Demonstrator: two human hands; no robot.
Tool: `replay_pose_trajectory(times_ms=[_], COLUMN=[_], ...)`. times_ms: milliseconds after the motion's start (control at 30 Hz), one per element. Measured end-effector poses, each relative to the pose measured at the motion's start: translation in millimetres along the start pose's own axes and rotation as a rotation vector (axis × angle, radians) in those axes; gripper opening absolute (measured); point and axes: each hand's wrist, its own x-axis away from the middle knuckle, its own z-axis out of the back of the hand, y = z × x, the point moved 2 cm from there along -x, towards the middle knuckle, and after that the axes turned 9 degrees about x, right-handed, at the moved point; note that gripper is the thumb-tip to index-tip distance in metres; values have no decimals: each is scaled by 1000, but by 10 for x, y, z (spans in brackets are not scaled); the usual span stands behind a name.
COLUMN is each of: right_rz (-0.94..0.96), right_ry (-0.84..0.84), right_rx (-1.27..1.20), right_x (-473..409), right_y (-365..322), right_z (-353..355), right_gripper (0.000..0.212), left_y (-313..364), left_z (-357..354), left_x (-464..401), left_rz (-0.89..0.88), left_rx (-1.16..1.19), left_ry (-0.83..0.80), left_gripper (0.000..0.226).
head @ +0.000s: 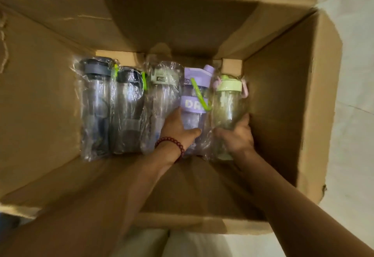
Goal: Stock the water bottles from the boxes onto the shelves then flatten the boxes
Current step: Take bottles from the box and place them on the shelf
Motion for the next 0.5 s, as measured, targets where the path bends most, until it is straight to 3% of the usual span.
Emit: replay_pose_trajectory(times_ms=[133, 300, 500], right_rz=[-42, -40, -72], right_ry=[24, 21, -58], right_rx=[56, 116, -84], right_x=[-115, -206, -224], right_y=[-21, -87, -19], right_z=[-4, 6, -41], right_gripper=[71, 77, 71], left_y=[-16, 105, 142], left_z=[-44, 18, -132], left_x=[-53, -178, -117], left_rz=[-50, -24, 14], left_rx=[-124, -251, -456], left_ry=[98, 112, 68], left_gripper=[75, 42, 71])
